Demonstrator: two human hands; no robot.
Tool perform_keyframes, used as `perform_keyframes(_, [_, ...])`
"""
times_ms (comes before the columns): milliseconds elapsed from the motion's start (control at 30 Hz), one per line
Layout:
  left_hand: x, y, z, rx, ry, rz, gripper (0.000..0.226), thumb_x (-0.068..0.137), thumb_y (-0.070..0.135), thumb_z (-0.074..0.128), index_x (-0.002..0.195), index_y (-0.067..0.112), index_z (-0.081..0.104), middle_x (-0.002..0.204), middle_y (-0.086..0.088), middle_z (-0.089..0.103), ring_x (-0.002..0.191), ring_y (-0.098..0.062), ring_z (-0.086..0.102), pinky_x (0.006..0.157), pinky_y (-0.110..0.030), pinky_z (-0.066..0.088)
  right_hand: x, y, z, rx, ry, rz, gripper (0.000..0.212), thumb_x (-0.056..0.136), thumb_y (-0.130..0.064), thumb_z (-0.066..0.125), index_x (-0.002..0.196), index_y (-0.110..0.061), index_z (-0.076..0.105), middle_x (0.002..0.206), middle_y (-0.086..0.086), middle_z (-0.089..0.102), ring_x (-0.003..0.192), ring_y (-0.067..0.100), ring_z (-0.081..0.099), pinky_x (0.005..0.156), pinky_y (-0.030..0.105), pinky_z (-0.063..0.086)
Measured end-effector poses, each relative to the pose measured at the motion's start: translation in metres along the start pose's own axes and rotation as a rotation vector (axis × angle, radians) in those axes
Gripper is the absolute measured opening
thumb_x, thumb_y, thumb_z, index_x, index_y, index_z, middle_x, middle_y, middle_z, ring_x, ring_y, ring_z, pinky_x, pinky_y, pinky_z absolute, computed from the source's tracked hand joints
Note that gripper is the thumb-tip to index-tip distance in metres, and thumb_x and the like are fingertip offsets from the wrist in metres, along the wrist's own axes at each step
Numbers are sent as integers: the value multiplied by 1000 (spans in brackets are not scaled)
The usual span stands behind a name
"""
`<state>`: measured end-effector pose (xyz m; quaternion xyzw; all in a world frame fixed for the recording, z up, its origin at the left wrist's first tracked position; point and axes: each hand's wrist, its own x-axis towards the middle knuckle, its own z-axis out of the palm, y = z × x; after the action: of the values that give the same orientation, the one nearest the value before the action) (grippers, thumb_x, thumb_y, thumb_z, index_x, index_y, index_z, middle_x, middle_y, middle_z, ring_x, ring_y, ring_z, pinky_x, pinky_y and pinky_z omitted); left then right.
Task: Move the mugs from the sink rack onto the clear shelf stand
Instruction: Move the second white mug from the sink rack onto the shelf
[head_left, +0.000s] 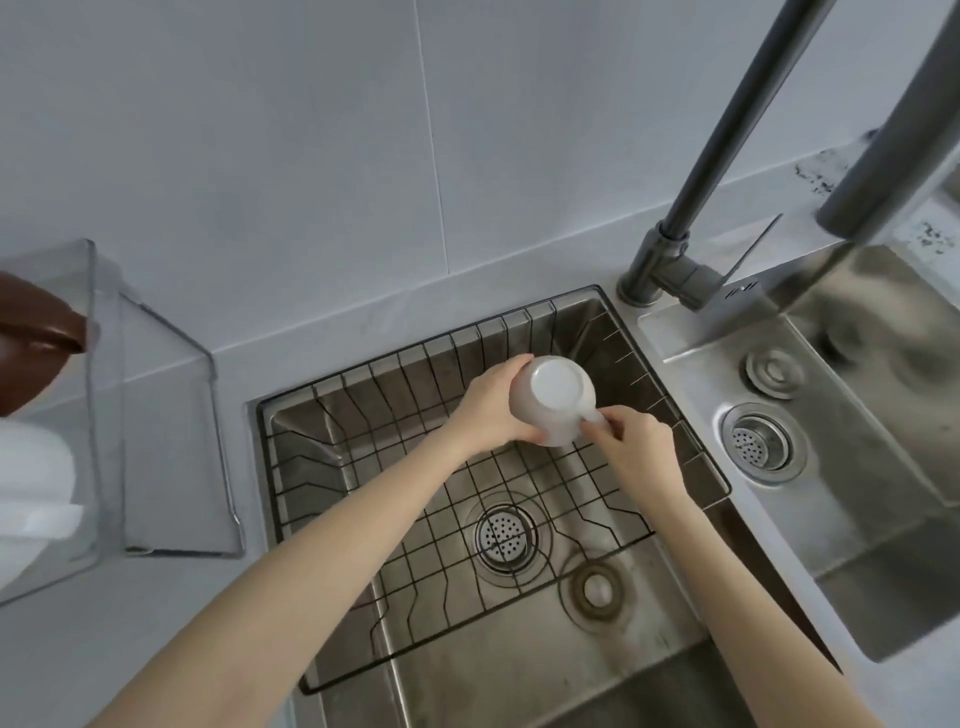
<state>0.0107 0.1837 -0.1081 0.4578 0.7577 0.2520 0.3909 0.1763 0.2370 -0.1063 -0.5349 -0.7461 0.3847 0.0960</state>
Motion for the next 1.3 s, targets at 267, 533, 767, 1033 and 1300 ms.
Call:
perform_keyframes(267, [-9,-6,-5,-61,83,-7,94,55,18,85,138,16,40,135,-5,54,124,-22,49,107,-36,39,-1,-6,0,84,1,24,24,82,-28,63,96,-9,65,84,13,71,82,27,64,75,39,51])
perform_keyframes(533, [-59,11,-62,-88,211,-10,91,56,14,84,137,14,42,134,-5,56,123,-22,50,101,-28,38,-20,-65,-11,152,-38,-132,27,80,-31,64,100,-12,67,87,4,72,82,18,65,79,34,51])
perform_keyframes(767, [-142,47,-127,-78,380,91,84,62,13,80,136,12,41,127,-4,56,116,-22,51,90,-22,36,-62,-143,-37,238,-46,-339,18,79,-30,66,89,-16,69,75,-1,69,72,11,62,66,21,45])
perform_keyframes(1033, [-243,54,-192,-56,615,120,71,61,17,82,124,6,50,102,2,54,100,-23,54,90,-34,43,-119,-239,-41,308,-146,-540,10,78,-20,69,70,-24,66,67,-1,67,66,14,60,71,29,47])
perform_keyframes(1300, [-356,-4,-245,-155,830,8,71,54,20,85,118,13,56,104,2,62,100,-21,58,91,-33,46,-183,-331,21,261,-325,-706,9,78,-21,69,78,-12,70,68,3,65,70,16,56,71,29,43])
